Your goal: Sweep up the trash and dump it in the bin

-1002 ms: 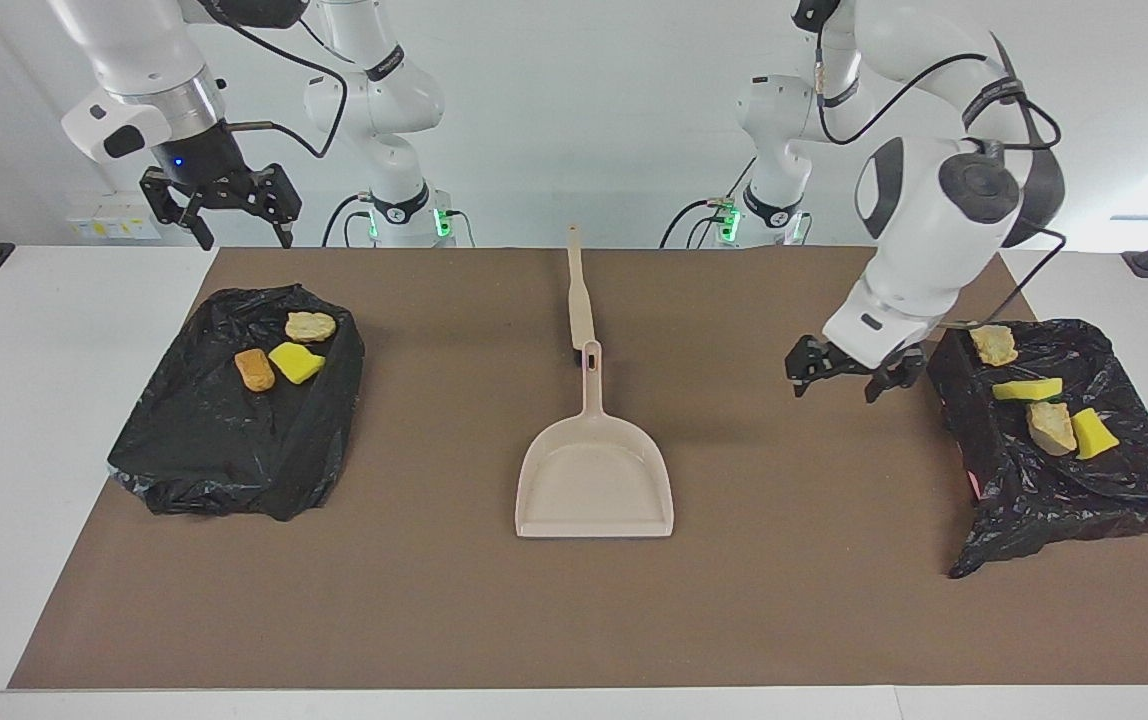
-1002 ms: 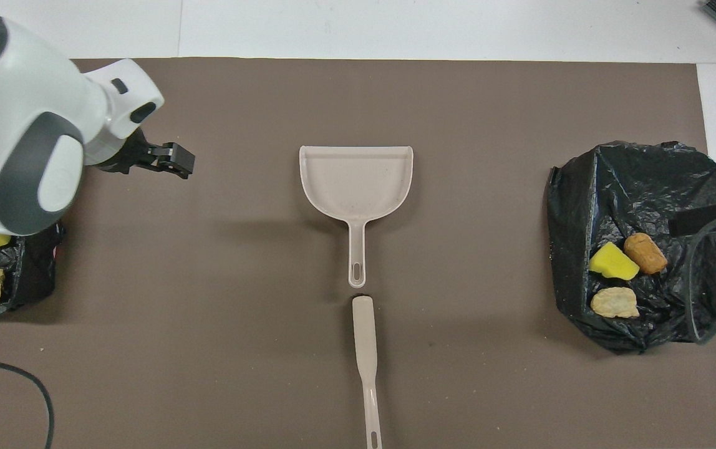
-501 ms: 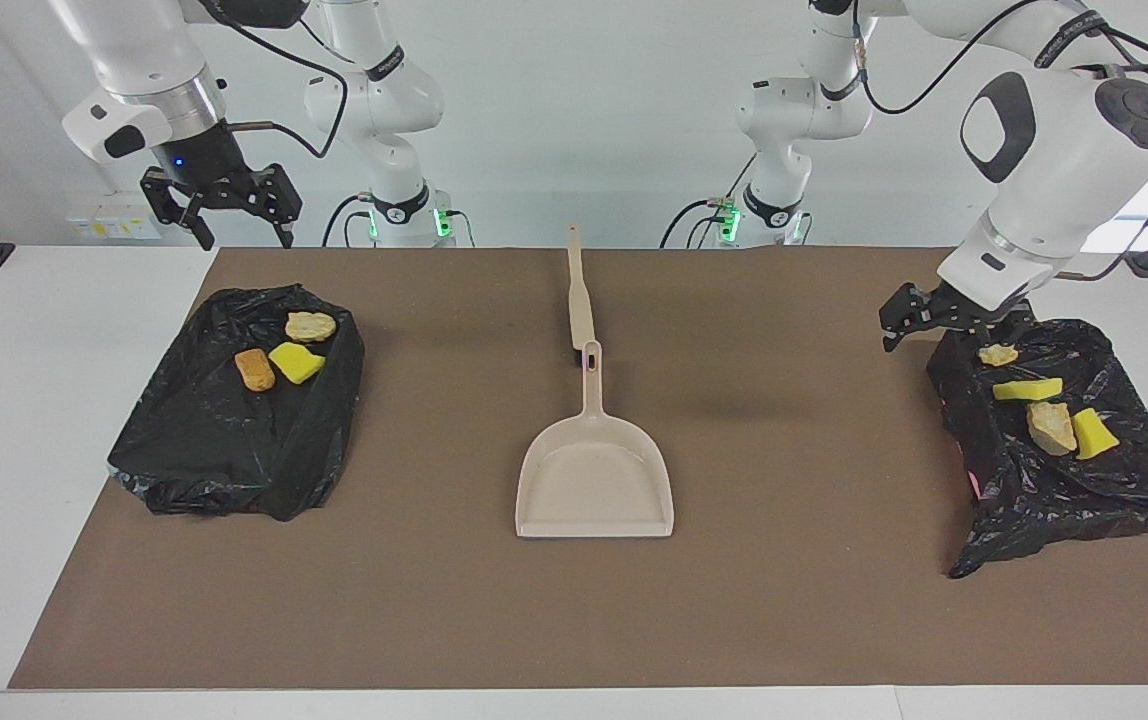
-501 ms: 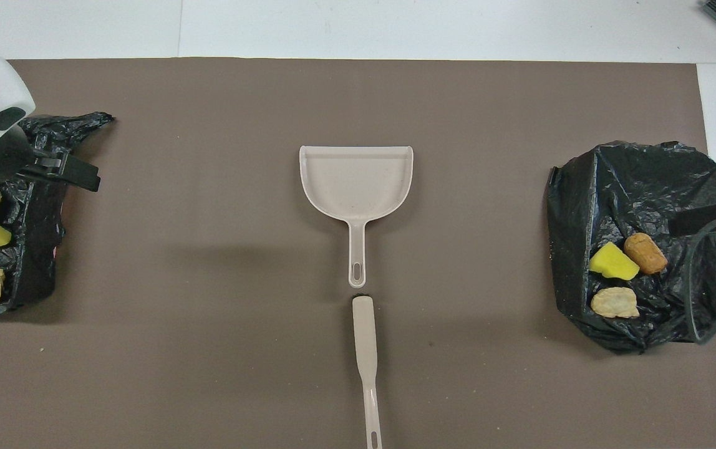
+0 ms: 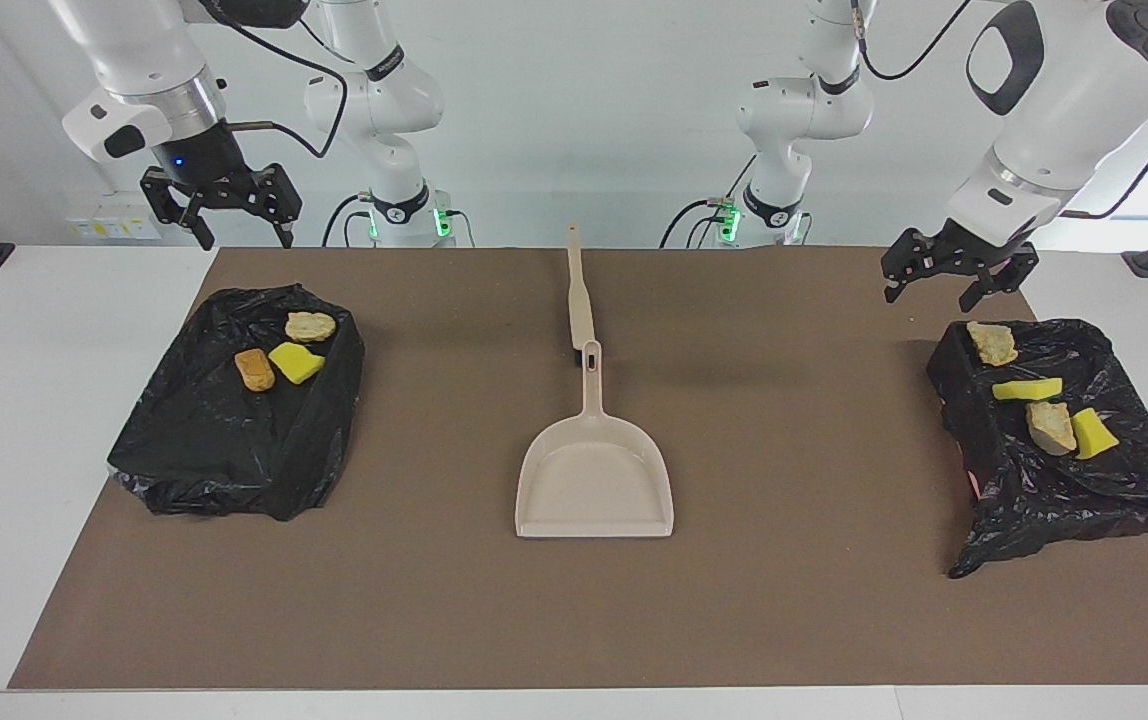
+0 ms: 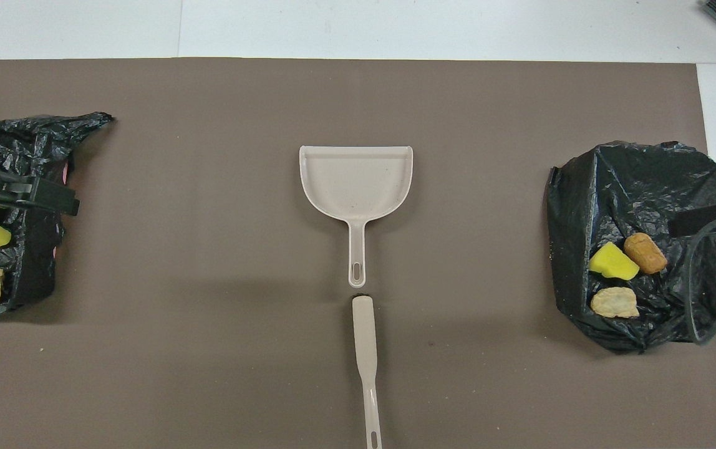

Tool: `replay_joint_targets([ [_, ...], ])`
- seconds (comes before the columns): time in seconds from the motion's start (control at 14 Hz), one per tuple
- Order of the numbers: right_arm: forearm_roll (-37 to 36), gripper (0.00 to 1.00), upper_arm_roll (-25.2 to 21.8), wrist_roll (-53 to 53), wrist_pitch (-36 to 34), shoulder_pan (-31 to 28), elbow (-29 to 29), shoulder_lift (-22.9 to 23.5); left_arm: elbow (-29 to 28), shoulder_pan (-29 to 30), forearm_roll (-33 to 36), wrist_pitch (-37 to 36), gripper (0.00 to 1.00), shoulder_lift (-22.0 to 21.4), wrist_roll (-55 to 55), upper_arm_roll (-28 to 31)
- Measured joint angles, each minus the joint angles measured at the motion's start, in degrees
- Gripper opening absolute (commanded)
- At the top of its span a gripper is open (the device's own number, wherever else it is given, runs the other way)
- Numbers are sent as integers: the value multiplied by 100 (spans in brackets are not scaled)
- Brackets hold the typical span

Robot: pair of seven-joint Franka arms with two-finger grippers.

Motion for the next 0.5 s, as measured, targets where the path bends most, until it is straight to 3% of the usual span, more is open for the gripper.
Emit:
replay_joint_targets([
  [0.5,-4,100,59,0,-110,11,8,-5,-109,206,98,-88,100,-180,-1,-14],
])
